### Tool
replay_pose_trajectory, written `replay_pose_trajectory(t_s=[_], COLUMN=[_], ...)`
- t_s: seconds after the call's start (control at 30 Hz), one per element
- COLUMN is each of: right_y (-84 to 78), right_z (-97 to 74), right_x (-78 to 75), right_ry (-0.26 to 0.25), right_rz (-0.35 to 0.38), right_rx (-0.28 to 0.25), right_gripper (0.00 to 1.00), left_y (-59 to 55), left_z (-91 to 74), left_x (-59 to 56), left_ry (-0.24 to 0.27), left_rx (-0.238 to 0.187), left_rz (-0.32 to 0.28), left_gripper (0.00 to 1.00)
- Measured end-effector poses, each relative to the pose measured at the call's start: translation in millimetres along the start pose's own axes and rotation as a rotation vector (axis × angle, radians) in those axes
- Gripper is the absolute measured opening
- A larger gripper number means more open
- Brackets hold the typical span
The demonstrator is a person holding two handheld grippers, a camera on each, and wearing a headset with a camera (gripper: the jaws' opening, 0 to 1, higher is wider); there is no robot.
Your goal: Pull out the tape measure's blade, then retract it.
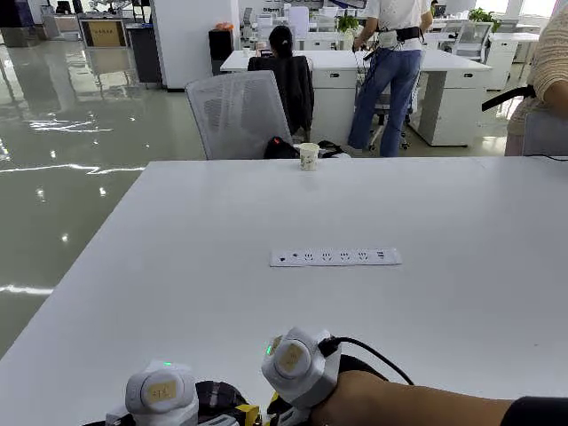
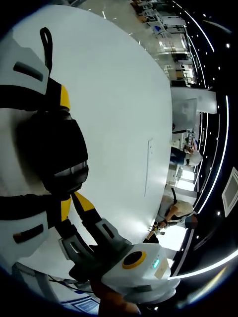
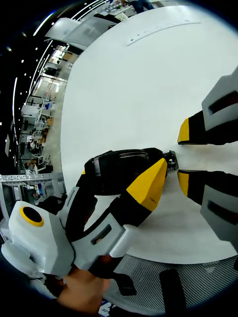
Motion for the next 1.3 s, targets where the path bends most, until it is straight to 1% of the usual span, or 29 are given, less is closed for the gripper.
replay_pose_trajectory(t_s=[0.2,0.3,0.37,0.47,0.53,0.6,0.67,0.7,0.73,0.77,0.8,0.87,0.9,0.93,0.97,1.0,1.07,1.17,1.2,1.23,1.3], right_y=[-7.7,-13.8,-18.5,-25.4,-30.5,-34.2,-39.5,-42.0,-44.5,-47.3,-50.7,-55.5,-57.8,-62.1,-64.7,-68.7,-76.1,-86.6,-89.9,-94.0,-99.9], right_z=[-11.8,-18.8,-24.3,-33.0,-38.7,-45.9,-52.3,-54.8,-57.4,-61.1,-64.9,-70.0,-72.6,-76.2,-78.2,-81.5,-86.0,-93.2,-95.4,-98.4,-103.1], right_x=[-1.8,-1.3,-0.5,0.3,-0.8,0.0,-0.4,-0.8,-1.4,-1.5,-1.6,-1.2,-1.2,-1.5,-1.3,-1.0,-1.7,-2.6,-2.7,-2.4,-1.9], right_ry=[-0.015,-0.021,-0.023,-0.032,-0.041,-0.047,-0.055,-0.059,-0.064,-0.067,-0.070,-0.076,-0.081,-0.087,-0.089,-0.093,-0.100,-0.112,-0.115,-0.119,-0.126], right_rz=[0.037,0.061,0.066,0.084,0.107,0.133,0.142,0.144,0.152,0.172,0.190,0.216,0.227,0.236,0.244,0.260,0.289,0.317,0.322,0.324,0.328], right_rx=[-0.028,-0.038,-0.049,-0.066,-0.080,-0.102,-0.111,-0.114,-0.120,-0.134,-0.142,-0.155,-0.163,-0.171,-0.174,-0.182,-0.195,-0.216,-0.219,-0.220,-0.218], right_gripper=[0.20,0.21,0.21,0.22,0.23,0.25,0.26,0.26,0.27,0.27,0.28,0.30,0.31,0.31,0.32,0.33,0.35,0.36,0.37,0.37,0.39], left_y=[-0.2,0.5,1.0,0.6,0.8,-0.4,-1.8,-2.4,-3.0,-4.0,-5.6,-5.5,-6.0,-8.4,-7.9,-7.1,-7.7,-9.0,-10.3,-12.9,-15.0], left_z=[-3.9,-5.5,-6.9,-8.5,-9.6,-10.7,-13.0,-14.1,-16.2,-18.3,-20.6,-24.9,-26.8,-30.3,-31.7,-36.1,-40.0,-44.6,-45.5,-46.8,-49.4], left_x=[5.6,8.5,7.9,5.1,3.5,4.1,4.3,3.4,-0.4,-1.4,1.5,-0.1,1.6,7.5,7.1,3.6,8.3,17.0,19.9,24.6,30.1], left_ry=[-0.026,-0.046,-0.070,-0.100,-0.131,-0.146,-0.162,-0.183,-0.221,-0.245,-0.245,-0.283,-0.281,-0.252,-0.266,-0.303,-0.318,-0.322,-0.323,-0.312,-0.308], left_rx=[-0.006,-0.014,-0.017,-0.011,-0.016,-0.015,-0.017,-0.017,-0.022,-0.021,-0.011,-0.028,-0.027,0.001,-0.008,-0.027,-0.017,-0.019,-0.006,0.013,0.019], left_rz=[0.014,0.022,0.029,0.030,0.032,0.048,0.064,0.068,0.056,0.048,0.065,0.092,0.111,0.178,0.200,0.185,0.160,0.154,0.148,0.140,0.134], left_gripper=[0.70,0.76,0.78,0.85,0.90,0.95,0.99,0.99,0.99,0.99,0.99,0.99,0.99,0.99,0.99,0.99,0.99,0.99,0.99,0.99,0.99])
Point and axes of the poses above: the centre of the closed fingertips' face, and the gripper's own axes: z roughly forward along the fingers, x roughly to its left, y roughly out of its top, the point moved 6 cm from there along -z, roughly backward along the fingers, and after that the axes turned 9 degrees about z, right-handed, at the moved point
